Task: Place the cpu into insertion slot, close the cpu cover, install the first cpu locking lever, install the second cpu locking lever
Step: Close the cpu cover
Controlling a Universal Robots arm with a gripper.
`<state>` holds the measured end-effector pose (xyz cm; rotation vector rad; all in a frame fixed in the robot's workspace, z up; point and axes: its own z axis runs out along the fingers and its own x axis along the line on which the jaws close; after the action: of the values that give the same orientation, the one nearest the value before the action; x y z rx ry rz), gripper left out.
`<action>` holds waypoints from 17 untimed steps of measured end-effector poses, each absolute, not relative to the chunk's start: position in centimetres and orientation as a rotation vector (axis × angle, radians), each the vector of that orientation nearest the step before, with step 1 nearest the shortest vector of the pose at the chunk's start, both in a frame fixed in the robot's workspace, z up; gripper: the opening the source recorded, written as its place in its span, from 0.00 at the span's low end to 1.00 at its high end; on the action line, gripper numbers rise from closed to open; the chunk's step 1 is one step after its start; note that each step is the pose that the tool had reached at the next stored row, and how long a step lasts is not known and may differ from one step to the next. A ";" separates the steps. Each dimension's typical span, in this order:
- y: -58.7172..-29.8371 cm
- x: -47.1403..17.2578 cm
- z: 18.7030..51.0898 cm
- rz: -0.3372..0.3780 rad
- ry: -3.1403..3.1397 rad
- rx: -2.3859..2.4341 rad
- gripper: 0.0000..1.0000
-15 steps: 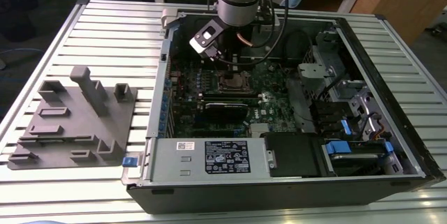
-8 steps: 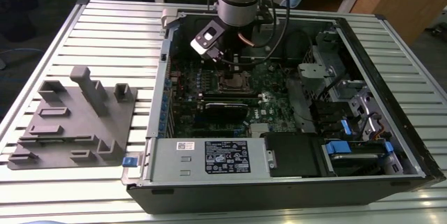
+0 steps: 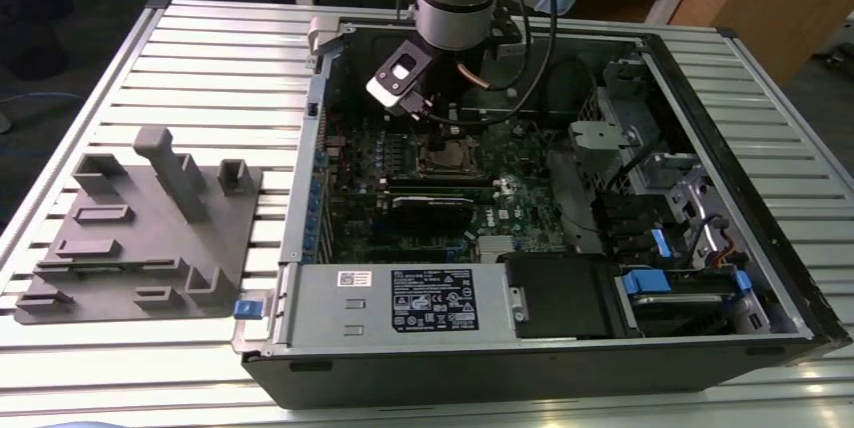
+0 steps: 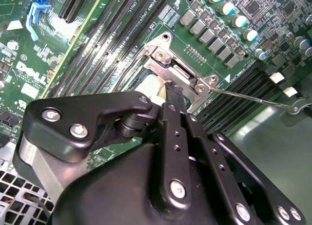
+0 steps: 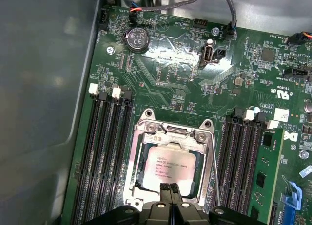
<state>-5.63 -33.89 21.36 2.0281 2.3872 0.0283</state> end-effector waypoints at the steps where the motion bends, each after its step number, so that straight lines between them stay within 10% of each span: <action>1: -33.9 -5.6 21.4 0.028 2.387 2.028 0.11; 17: -33.9 -5.6 21.3 0.029 2.534 1.844 0.11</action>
<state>-5.63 -33.89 21.35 1.8439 2.5339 0.0293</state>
